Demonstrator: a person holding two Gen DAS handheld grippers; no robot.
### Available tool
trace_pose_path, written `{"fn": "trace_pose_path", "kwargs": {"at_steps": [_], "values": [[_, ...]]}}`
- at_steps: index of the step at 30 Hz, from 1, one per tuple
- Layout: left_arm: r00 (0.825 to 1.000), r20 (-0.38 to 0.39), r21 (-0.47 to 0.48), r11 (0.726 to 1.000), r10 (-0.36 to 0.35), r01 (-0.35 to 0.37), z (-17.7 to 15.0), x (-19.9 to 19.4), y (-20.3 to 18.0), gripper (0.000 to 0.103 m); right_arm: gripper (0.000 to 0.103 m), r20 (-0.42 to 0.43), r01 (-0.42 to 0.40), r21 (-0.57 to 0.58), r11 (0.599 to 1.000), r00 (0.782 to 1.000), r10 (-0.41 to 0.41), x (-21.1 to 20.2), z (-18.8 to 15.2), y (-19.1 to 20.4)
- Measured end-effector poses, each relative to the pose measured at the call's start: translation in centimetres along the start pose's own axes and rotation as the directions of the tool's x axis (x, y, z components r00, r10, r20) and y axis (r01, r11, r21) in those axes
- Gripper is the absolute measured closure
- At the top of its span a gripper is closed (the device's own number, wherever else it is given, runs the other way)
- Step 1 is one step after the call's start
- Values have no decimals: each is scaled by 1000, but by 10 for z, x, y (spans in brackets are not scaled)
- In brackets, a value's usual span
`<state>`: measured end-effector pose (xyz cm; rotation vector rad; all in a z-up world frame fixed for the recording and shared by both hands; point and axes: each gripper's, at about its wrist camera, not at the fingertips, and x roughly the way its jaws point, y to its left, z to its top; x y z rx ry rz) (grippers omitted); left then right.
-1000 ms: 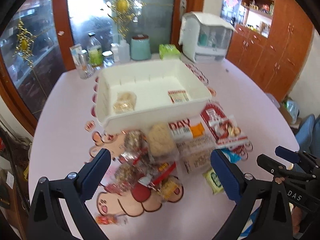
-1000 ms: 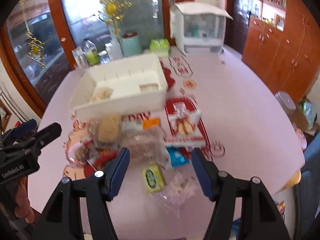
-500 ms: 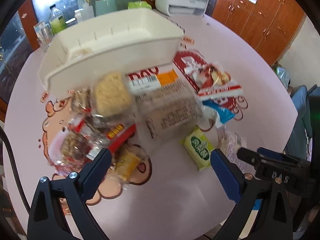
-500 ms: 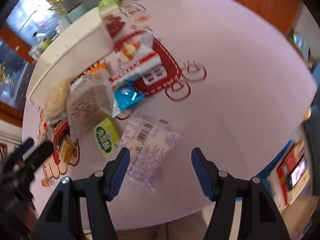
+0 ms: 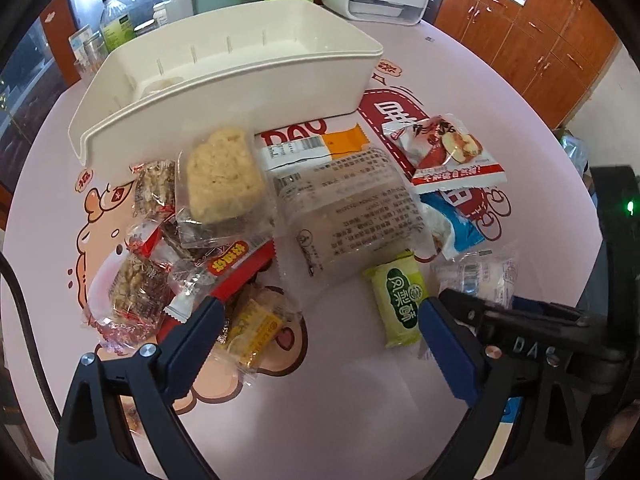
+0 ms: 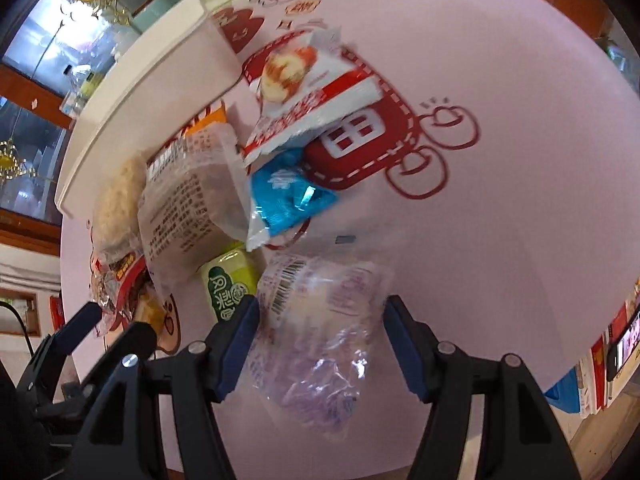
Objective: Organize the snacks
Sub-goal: 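Grasp the green-wrapped cake with the left tool while the right tool grasps the clear pastry bag, then carry both snacks over the white tray and open both tools to release them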
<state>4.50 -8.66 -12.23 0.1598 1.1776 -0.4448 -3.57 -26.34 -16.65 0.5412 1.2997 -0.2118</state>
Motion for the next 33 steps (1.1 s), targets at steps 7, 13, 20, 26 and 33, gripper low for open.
{"fn": "trace_pose_path", "kwargs": {"at_steps": [7, 13, 20, 26, 33], "values": [[999, -42, 20, 1000, -20, 20, 2, 13, -9, 6, 60, 6, 44, -128, 991, 999, -43, 0, -2, 8], [991, -121, 39, 998, -47, 52, 8, 43, -35, 8, 62, 54, 123, -176, 977, 992, -116, -11, -7, -7], [989, -149, 32, 999, -21, 26, 17, 63, -53, 8, 64, 74, 155, -186, 970, 987, -144, -18, -9, -23], [987, -136, 148, 987, 82, -61, 8, 66, -78, 32, 65, 72, 159, -221, 962, 987, -147, -20, -17, -24], [983, -181, 159, 987, 36, -6, 1, 70, -87, 57, 66, 67, 159, -243, 957, 987, -147, -23, -20, -23]]}}
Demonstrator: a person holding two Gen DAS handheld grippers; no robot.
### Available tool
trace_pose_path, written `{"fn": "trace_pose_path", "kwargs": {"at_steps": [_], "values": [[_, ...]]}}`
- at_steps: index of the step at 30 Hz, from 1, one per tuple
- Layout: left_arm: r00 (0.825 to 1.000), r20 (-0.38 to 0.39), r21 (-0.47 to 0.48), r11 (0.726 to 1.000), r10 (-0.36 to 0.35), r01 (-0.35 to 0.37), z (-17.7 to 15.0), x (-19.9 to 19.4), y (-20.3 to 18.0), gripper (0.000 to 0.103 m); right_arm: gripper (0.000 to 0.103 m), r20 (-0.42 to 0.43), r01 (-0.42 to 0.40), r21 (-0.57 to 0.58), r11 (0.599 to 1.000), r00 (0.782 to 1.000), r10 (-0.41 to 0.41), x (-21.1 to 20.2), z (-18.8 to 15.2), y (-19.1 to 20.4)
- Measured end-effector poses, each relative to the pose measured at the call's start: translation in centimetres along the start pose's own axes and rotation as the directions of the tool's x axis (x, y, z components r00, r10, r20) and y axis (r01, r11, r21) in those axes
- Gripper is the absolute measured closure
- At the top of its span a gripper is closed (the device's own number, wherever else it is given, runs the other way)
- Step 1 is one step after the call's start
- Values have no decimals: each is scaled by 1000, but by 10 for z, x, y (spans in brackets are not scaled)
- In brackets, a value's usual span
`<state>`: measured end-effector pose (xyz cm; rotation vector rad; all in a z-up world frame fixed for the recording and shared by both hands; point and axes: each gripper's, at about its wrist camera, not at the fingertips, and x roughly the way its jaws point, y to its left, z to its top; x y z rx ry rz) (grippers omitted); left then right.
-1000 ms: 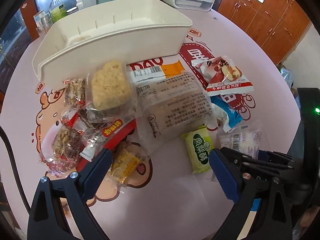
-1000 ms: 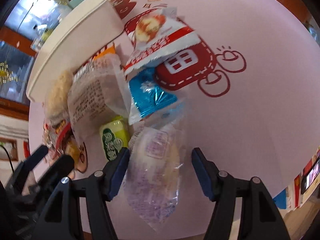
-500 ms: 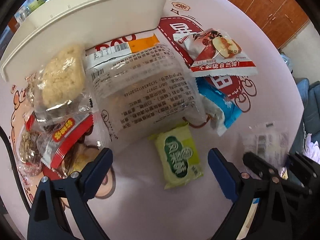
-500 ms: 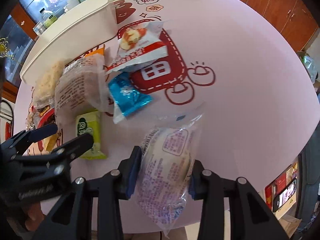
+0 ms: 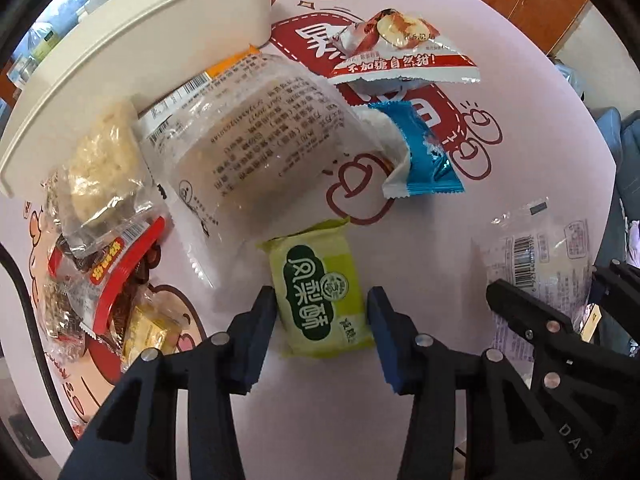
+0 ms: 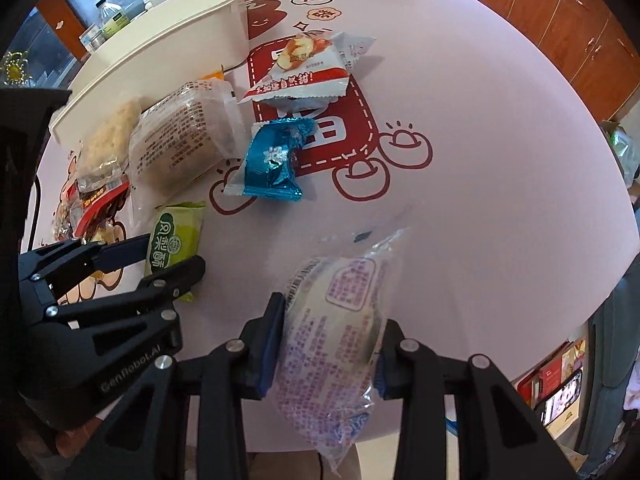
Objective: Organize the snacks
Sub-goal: 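Carry both snacks over the white tray and open both tools to release them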
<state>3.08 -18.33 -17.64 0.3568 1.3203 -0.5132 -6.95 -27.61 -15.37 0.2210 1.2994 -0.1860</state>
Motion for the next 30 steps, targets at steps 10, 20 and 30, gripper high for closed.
{"fn": "trace_pose_path", "kwargs": {"at_steps": [10, 20, 30], "values": [[998, 49, 9, 999, -41, 41, -24, -19, 2, 68, 68, 18, 6, -29, 1000, 1000, -5, -7, 0, 10], [974, 228, -107, 994, 0, 26, -15, -105, 65, 68, 68, 115, -41, -126, 991, 992, 56, -59, 34, 45], [896, 422, -192, 980, 138, -60, 24, -198, 135, 68, 68, 307, -67, -300, 952, 938, 163, -138, 126, 106]]}}
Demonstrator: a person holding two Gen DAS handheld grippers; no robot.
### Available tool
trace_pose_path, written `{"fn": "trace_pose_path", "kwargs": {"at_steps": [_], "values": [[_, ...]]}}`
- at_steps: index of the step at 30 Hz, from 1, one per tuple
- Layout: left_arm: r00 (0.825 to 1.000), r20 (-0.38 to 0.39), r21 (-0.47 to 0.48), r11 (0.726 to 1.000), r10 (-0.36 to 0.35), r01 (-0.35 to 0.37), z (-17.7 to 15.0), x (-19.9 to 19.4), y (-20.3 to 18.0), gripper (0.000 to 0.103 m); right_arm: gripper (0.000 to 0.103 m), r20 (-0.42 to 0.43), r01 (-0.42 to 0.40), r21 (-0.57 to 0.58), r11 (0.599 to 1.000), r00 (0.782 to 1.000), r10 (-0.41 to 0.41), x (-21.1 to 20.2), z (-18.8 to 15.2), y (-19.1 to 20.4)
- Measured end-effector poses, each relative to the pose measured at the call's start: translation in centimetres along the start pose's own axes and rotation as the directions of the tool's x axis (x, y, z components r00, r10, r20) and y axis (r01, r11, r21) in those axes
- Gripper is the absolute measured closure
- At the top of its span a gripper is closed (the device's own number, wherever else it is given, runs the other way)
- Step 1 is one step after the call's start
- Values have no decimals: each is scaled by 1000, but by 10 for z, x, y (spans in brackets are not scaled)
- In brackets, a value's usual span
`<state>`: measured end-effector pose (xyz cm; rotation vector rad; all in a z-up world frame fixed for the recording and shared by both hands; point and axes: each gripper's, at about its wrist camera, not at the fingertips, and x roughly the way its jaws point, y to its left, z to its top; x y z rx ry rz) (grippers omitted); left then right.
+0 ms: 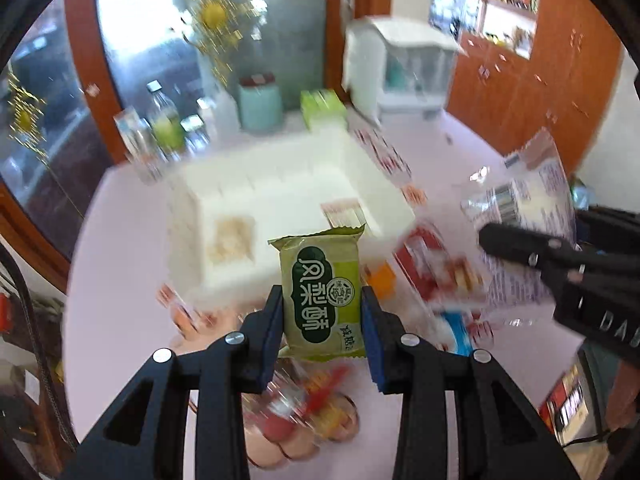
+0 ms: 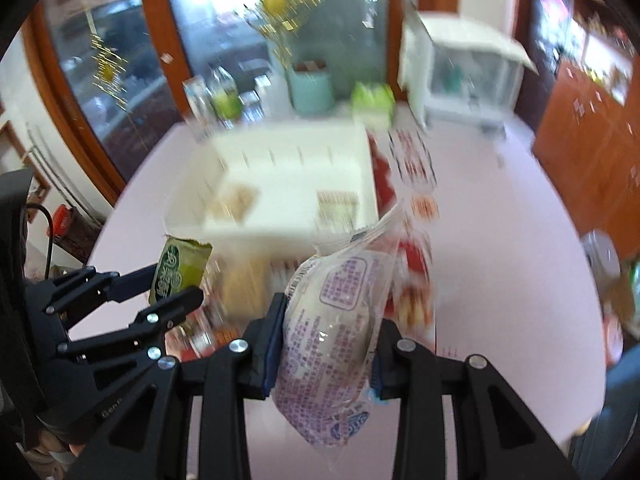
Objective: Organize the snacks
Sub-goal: 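Carry both snacks over the white tray and open both tools to release them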
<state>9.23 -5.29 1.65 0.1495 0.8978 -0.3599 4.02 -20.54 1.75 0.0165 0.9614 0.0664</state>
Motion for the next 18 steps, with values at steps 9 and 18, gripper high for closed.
{"fn": "trace_pose_path", "kwargs": {"at_steps": [9, 18], "values": [[985, 106, -16, 990, 139, -138, 83, -14, 42, 68, 68, 169, -9, -64, 998, 985, 19, -20, 117, 13], [986, 54, -113, 982, 160, -153, 133, 44, 67, 68, 68, 101, -72, 23, 997, 992, 70, 45, 184, -4]]}}
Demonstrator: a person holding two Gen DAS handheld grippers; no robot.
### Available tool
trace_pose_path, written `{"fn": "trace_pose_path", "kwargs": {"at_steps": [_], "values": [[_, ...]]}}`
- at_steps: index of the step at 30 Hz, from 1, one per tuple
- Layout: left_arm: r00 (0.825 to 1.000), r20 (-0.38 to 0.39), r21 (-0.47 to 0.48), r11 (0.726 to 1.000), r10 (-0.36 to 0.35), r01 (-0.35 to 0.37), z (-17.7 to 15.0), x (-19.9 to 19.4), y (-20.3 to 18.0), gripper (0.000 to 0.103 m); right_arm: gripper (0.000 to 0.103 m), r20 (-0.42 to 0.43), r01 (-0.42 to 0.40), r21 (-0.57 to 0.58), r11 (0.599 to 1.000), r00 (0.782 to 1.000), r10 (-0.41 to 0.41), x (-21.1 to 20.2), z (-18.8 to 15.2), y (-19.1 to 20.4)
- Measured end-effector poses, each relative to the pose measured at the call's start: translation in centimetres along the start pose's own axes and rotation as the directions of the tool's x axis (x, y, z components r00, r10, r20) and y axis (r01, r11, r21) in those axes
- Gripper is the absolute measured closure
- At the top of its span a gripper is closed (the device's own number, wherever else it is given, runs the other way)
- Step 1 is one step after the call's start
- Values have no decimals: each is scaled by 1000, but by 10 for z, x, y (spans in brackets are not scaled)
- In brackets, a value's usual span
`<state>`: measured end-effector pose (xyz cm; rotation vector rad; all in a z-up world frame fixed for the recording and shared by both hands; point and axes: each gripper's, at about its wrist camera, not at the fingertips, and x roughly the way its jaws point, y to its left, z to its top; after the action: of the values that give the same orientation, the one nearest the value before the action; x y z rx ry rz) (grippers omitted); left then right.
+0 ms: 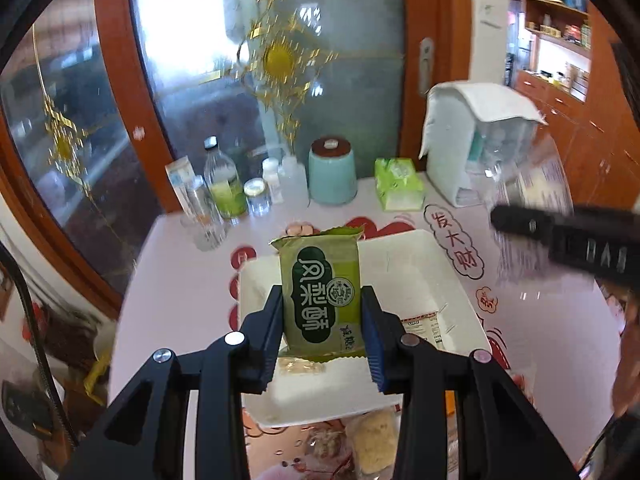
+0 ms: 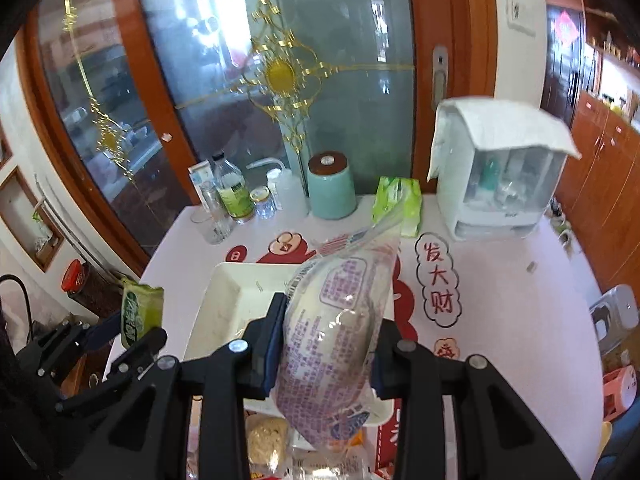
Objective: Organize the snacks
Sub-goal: 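Carry both snacks over the white tray and open both tools to release them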
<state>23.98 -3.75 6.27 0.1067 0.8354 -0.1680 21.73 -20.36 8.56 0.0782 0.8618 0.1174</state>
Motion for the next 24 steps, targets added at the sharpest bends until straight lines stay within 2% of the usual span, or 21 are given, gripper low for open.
{"fn": "trace_pose_path", "kwargs": {"at_steps": [4, 11, 17, 24], "values": [[998, -62, -61, 998, -24, 20, -2, 34, 2, 68, 68, -73, 1, 3, 1000, 997, -1, 44, -8, -5], [990, -144, -81, 997, -6, -6, -11, 89, -3, 68, 68, -199, 5, 2, 1000, 980, -5, 108, -34, -14], [977, -215, -95, 995, -9, -12, -18, 127, -4, 68, 67, -259, 18, 20, 1000, 966, -12, 142, -41, -22], [964, -264, -108, 994, -19, -10, -23, 153, -3, 67, 65, -301, 34, 24, 999, 953, -26, 167, -42, -24]]}}
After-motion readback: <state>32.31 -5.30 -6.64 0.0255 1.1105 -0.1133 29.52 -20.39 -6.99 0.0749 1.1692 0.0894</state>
